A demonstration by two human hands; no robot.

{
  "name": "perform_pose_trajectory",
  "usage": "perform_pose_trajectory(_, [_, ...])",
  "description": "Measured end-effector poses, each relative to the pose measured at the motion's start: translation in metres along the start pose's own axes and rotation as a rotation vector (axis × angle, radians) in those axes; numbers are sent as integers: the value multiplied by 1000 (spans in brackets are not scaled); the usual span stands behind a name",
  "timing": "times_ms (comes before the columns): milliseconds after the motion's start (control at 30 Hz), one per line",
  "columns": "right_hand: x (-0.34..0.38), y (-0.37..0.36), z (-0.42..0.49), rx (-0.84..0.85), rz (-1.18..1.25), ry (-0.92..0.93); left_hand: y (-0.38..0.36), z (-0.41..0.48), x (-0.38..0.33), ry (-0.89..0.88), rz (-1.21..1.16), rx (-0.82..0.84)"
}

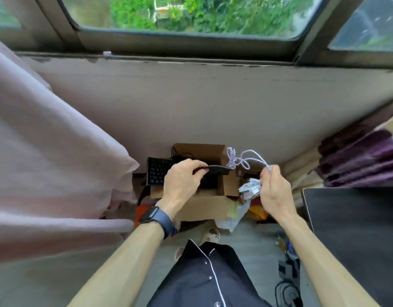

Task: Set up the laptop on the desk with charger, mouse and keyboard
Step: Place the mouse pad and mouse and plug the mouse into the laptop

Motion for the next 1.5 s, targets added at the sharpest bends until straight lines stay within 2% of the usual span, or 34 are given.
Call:
perform_pose_trajectory(200, [-18, 49, -103, -168, 53, -210, 15, -25, -43, -165, -4, 84])
perform_pose_trajectory(367, [-51, 83, -188, -309, 79, -372, -11, -59, -93, -284, 34, 226])
perform_pose_trajectory(533, [-99, 115, -288, -479, 113, -547, -44, -120, -178, -514, -14, 346])
perform_pose_trajectory(700, [-123, 150, -408, -677, 109, -652, -80, -203, -265, -706, -102, 476])
perform_pose_trajectory(800, [-142, 172, -502, -832, 88, -690, -110, -283, -322, -878, -94, 547])
perform_pose_trajectory(967, [-190, 182, -637, -957, 0, -768, -157, -403, -393, -925, -173, 673])
perform_pose_trajectory(1067, [-215, 187, -720, -978, 13, -937, -184, -488, -434, -979, -178, 769])
perform_pose_trajectory(1233, [-234, 201, -827, -1079, 56, -1191, -238, -621, -481, -1001, -187, 986])
perform_pose_trajectory(1300, [-237, 207, -873, -1131, 58, -1312, -260, -678, -492, -951, -236, 1128])
perform_pose_trajectory(1400, [-238, 217, -913, -1205, 12, -1395, -294, -727, -494, -699, -346, 1281])
perform_pose_trajectory(1500, [-254, 228, -936, -1232, 57, -1487, -341, -743, -483, -463, -350, 1344])
Point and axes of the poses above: each hand's wrist, its own z-axis towards the middle knuckle, its own y-axis out of the back of the hand, x = y × z, the point moved 1 cm from there along z, towards the middle knuckle, and after that the axes turned 1 degree about y, right-handed, at the moved point
